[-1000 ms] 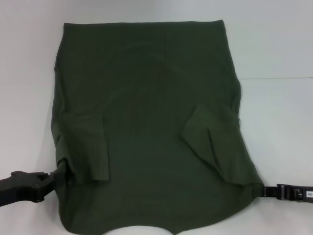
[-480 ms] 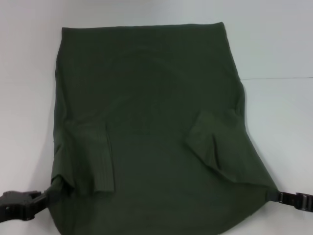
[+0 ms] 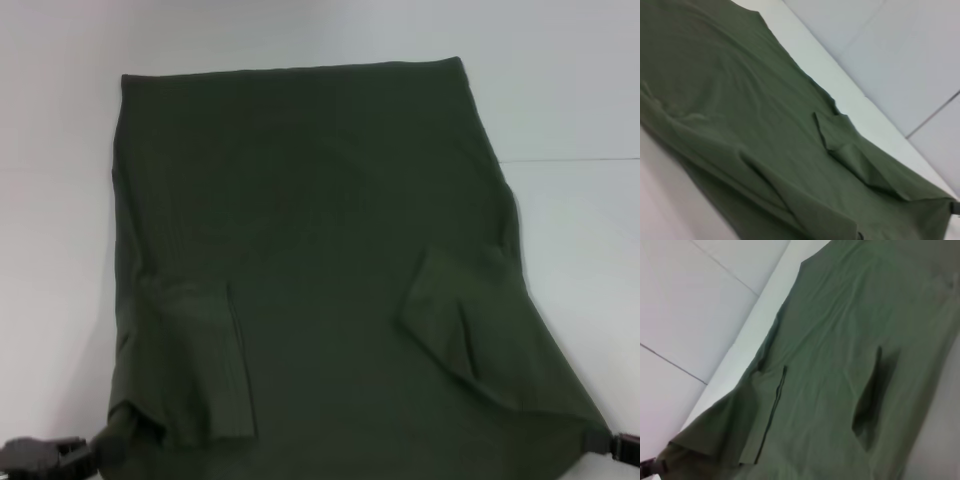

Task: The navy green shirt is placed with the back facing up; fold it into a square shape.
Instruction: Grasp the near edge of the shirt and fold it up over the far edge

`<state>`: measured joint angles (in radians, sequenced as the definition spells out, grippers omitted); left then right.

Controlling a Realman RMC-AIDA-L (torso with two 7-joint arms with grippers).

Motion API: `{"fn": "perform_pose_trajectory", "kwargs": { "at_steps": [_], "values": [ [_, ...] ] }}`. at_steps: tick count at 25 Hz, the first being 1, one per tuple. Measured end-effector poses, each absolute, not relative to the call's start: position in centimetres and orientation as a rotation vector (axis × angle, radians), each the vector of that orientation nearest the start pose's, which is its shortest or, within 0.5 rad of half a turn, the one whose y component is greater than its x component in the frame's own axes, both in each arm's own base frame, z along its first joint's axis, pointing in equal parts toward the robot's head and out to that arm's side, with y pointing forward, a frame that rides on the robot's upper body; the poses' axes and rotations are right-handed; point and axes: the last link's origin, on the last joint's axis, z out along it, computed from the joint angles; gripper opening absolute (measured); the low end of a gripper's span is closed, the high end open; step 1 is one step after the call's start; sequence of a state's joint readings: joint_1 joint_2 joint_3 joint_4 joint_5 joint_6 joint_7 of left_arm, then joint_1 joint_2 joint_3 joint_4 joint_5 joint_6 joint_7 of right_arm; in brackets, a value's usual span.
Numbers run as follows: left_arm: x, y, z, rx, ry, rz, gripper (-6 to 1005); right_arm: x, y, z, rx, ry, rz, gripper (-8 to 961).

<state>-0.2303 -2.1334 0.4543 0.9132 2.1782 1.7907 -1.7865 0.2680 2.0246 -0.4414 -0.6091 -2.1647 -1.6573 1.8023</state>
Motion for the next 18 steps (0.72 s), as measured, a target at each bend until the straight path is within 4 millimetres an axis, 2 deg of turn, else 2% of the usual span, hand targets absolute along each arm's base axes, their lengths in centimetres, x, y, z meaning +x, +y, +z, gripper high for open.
{"fn": "perform_pose_trajectory", "kwargs": {
  "at_steps": [11, 15, 18],
  "values": [
    [-34.4, 20.0, 3.3, -2.435, -1.495, -0.755, 43, 38.1, 19.1, 4.5, -2.296, 1.591, 0.765, 66],
    [-34.5, 19.5, 3.3, -2.438, -1.505, -0.759, 47, 38.4, 18.3, 4.9, -2.277, 1.593, 0.778, 69],
    [-34.3, 19.9, 3.3, -2.444, -1.494, -0.762, 50, 38.4, 18.4, 5.0, -2.270, 1.583, 0.789, 71]
  ]
}}
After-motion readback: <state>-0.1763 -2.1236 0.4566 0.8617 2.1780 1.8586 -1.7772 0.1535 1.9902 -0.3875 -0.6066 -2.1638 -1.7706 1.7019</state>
